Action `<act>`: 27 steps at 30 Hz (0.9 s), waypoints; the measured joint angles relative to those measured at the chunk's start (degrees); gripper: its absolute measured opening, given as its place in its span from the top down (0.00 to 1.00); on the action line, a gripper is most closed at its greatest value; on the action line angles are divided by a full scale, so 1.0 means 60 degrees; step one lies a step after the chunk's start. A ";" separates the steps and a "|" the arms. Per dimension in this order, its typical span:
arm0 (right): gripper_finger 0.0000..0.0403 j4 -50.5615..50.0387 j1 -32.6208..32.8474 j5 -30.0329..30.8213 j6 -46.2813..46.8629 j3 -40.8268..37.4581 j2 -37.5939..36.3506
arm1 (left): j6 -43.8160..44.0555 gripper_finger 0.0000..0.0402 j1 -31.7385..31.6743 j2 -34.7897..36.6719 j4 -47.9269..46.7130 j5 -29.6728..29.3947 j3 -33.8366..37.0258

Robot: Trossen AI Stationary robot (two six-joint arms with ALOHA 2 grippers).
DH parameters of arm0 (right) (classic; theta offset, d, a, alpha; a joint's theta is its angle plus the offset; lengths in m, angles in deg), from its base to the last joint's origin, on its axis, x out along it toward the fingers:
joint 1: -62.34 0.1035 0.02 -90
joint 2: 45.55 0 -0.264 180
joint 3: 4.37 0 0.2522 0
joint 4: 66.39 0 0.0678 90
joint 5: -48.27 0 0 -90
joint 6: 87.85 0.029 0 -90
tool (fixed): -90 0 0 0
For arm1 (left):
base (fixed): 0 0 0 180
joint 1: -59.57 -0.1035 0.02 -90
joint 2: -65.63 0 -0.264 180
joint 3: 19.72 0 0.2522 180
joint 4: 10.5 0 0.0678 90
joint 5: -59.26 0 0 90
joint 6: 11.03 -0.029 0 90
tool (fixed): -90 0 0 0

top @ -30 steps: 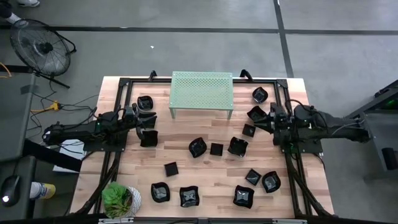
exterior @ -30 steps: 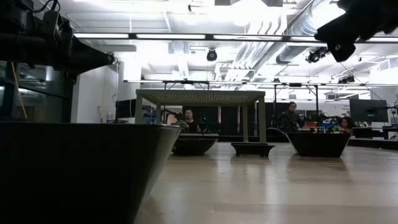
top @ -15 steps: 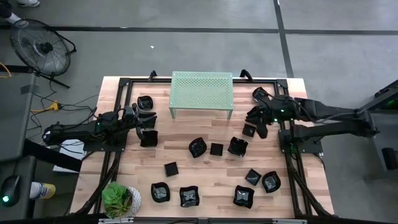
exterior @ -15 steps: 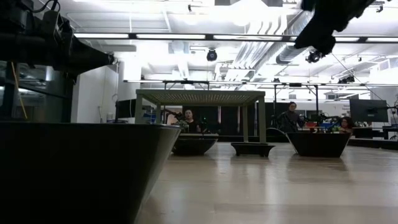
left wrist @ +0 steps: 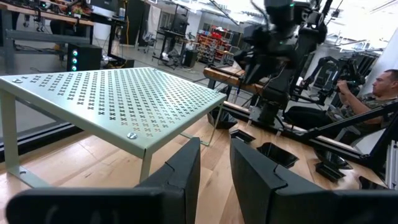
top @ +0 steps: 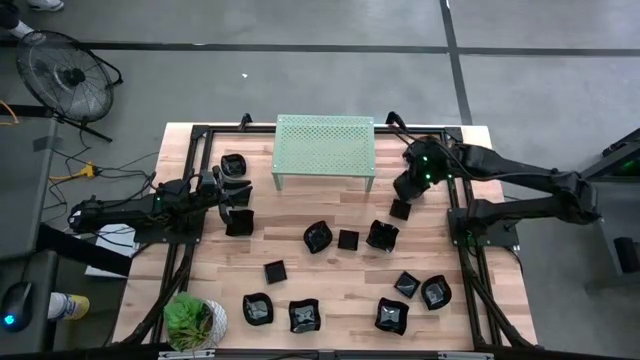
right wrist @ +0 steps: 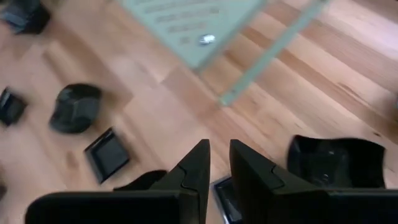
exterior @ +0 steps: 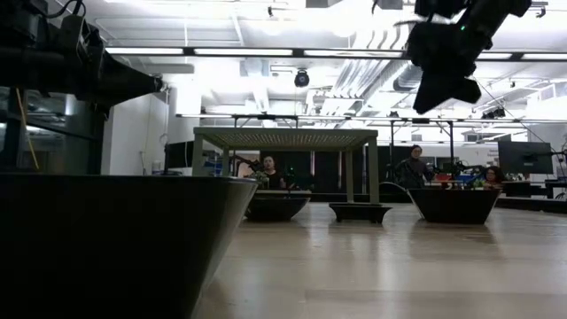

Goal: Pick & Place Mini shaped plates
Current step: Put the leaf shaped plate on the shelf

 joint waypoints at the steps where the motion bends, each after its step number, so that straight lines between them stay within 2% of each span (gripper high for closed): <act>1: 0.86 0.0002 -0.0177 -0.0002 0.0084 0.0000 0.0077 | 0.0001 0.79 -0.0002 0.0000 0.0000 0.0000 -0.0001; 20: 0.86 0.0084 -0.3108 -0.0681 0.0270 0.0000 0.2027 | 0.0001 0.79 0.0000 0.0000 0.0000 0.0000 -0.0001; 23: 0.86 0.0080 -0.3518 -0.0580 0.0040 0.0000 0.2401 | -0.0001 0.79 -0.0003 0.0000 -0.0002 0.0000 0.0000; 27: 0.86 0.0061 -0.3745 0.0150 -0.0352 0.0000 0.2818 | -0.0002 0.79 0.0000 0.0000 -0.0001 0.0000 0.0000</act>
